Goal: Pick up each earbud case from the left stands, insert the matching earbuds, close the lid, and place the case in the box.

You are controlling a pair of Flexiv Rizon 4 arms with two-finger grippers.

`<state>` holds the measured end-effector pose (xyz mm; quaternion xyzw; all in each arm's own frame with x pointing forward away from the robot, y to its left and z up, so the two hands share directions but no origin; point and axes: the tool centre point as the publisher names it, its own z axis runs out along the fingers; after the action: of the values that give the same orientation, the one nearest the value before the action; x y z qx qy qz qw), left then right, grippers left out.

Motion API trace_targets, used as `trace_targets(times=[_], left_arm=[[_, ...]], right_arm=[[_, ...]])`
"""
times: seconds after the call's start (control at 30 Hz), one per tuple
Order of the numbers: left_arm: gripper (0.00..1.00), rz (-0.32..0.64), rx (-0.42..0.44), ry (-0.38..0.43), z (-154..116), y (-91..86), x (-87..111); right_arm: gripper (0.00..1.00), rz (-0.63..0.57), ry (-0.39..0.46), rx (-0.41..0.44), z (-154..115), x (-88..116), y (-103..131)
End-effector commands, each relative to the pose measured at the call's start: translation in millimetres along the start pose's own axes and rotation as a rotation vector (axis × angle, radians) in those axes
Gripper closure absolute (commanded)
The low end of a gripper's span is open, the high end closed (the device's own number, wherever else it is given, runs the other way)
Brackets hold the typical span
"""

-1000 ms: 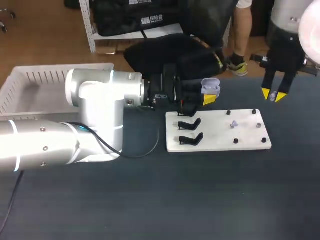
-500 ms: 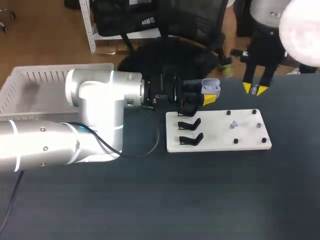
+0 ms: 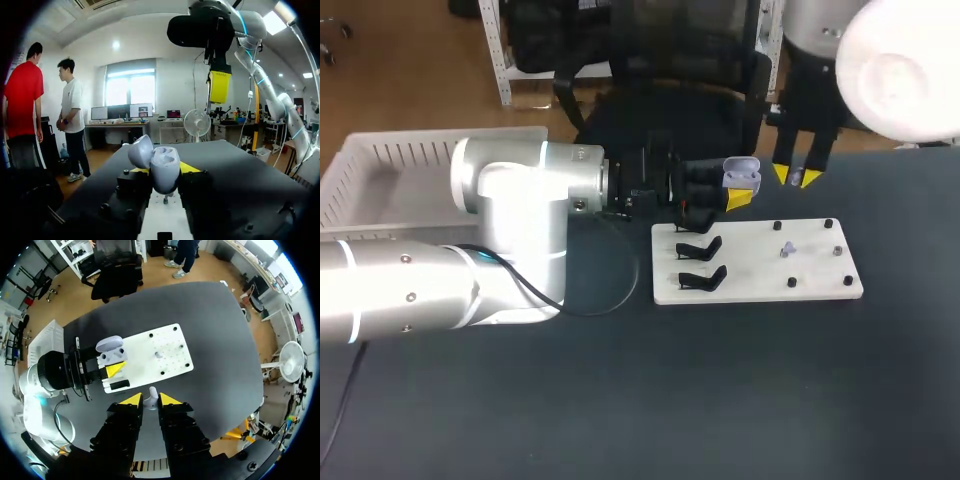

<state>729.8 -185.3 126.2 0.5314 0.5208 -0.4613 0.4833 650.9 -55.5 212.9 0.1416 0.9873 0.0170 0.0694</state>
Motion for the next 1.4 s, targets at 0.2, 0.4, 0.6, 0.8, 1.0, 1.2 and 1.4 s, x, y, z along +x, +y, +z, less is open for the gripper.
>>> trace_targets(times=[0.2,0.4,0.6,0.8,1.0,1.2,1.4], left_arm=[[1.0,0.004,-0.008,-0.004,-0.2,-2.1,0.7],[1.0,0.004,-0.008,-0.004,-0.2,-2.1,0.7],[1.0,0.004,-0.008,-0.004,-0.2,-2.1,0.7],[1.0,0.004,-0.008,-0.004,-0.2,-2.1,0.7],[1.0,0.004,-0.008,-0.004,-0.2,-2.1,0.7],[1.0,0.004,-0.008,-0.004,-0.2,-2.1,0.7],[1.0,0.004,-0.008,-0.004,-0.2,-2.1,0.7]], right_arm=[[1.0,-0.006,0.014,0.013,8.8,-11.3,17.2],[1.0,-0.013,0.011,0.017,11.9,-20.9,26.0],[1.0,-0.027,0.007,0.018,14.8,-28.4,34.9],[1.0,-0.045,0.007,0.021,20.5,-32.0,43.4],[1.0,-0.047,0.01,0.025,26.5,-37.2,47.1],[1.0,-0.05,0.016,0.026,29.2,-39.2,50.0],[1.0,-0.05,0.024,0.03,33.4,-41.3,51.6]])
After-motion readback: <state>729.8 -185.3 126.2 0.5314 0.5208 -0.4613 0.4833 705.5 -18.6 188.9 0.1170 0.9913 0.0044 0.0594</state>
